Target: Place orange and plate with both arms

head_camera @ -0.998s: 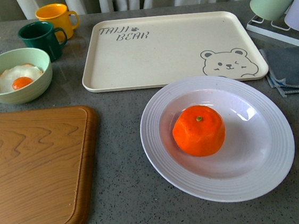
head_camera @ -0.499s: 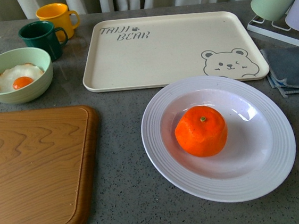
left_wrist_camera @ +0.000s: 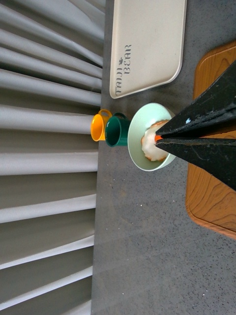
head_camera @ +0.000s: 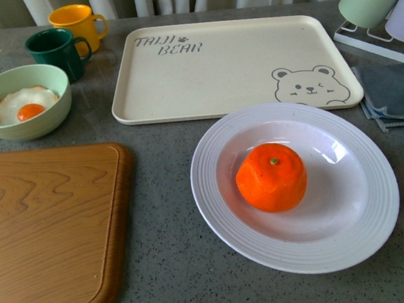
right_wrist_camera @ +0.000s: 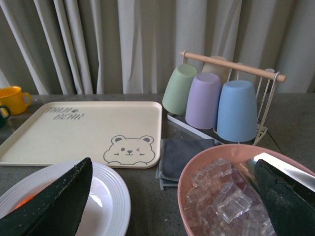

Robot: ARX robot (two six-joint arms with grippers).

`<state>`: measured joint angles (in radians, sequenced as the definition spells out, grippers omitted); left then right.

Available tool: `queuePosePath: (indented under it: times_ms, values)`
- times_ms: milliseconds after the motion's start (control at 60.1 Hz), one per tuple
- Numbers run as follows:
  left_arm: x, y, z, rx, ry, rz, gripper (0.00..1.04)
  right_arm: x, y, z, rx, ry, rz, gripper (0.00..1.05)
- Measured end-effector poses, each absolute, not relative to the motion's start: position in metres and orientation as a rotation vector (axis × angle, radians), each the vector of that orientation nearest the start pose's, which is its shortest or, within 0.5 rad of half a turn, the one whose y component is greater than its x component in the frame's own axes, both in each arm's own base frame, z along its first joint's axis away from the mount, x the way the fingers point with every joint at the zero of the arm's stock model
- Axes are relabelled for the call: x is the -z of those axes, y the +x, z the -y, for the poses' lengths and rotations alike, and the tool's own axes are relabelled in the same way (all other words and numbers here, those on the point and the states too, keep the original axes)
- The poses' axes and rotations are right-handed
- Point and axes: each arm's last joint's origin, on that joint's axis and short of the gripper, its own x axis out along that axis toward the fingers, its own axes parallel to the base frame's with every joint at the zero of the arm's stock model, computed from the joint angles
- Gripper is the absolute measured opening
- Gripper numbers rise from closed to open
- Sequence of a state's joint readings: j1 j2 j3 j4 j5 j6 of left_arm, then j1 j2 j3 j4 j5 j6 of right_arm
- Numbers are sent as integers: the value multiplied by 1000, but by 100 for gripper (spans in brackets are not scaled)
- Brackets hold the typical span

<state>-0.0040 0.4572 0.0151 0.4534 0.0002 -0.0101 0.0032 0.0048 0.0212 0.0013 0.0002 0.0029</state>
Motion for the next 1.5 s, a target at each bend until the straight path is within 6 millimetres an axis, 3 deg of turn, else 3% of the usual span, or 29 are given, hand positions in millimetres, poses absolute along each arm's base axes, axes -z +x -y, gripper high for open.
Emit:
queuePosePath:
  times_ms: [849,1198,1431,1498]
  values:
    - [-168,98,0,4,-9,2,2,-170,97,0,-3,3,18,96]
    - [-167,98,0,3,-9,-2,2,-170,97,0,-3,3,17,96]
    - [-167,98,0,3,-9,-2,42,-170,97,0,-3,3,17,96]
    - [-167,98,0,3,-9,-2,60,-170,97,0,-3,3,17,96]
